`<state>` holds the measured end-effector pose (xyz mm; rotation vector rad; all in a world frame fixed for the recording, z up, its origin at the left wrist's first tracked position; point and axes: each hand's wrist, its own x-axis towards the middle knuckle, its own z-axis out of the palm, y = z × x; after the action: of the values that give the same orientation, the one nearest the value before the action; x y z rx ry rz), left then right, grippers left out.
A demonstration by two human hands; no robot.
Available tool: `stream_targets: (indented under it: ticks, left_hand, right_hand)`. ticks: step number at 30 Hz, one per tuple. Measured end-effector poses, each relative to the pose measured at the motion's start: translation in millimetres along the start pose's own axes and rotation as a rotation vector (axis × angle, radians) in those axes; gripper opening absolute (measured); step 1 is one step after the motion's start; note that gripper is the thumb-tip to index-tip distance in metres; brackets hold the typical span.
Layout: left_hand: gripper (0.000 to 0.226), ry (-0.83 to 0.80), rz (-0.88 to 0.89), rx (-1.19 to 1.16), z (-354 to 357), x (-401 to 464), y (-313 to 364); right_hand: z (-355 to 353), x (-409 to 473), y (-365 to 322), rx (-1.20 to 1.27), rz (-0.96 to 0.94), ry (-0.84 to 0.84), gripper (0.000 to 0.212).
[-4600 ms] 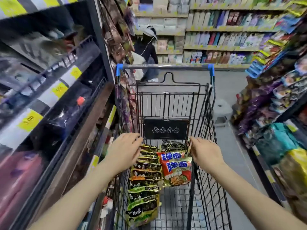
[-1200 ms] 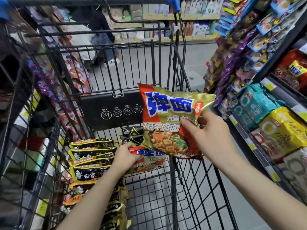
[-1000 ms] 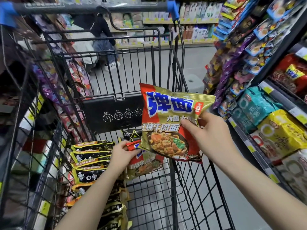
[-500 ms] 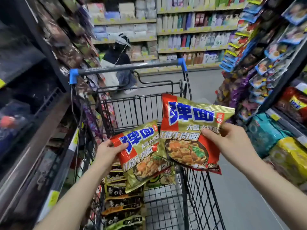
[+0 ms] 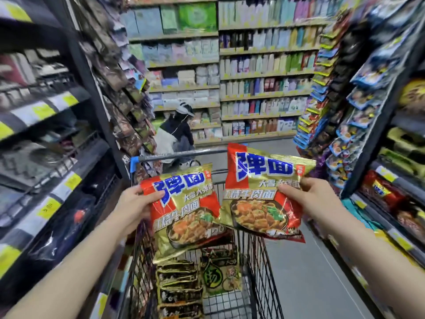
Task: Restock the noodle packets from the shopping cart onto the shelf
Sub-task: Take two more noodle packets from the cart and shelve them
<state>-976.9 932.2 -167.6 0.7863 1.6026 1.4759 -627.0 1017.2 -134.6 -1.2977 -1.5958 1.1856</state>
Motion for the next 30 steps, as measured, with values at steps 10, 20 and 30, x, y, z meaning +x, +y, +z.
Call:
stream_targets:
  ticks: [10,20,30]
  left_hand:
    - [0.018,-0.255,0.117,-0.019,46,-43,81]
    - [0.048,-0.744,0.133,0.052,144,-103,103]
    - [0.025,-1.236,0.094,0.124,305,-244,79]
  right_hand:
    - [-83,-91,-40,0.073,0.012,0.192,0.022]
    - [-148,-259,-40,0.048,0.130,0.506,0.020]
    - [-205,-473,-25,0.056,0.282,0.943,0.018]
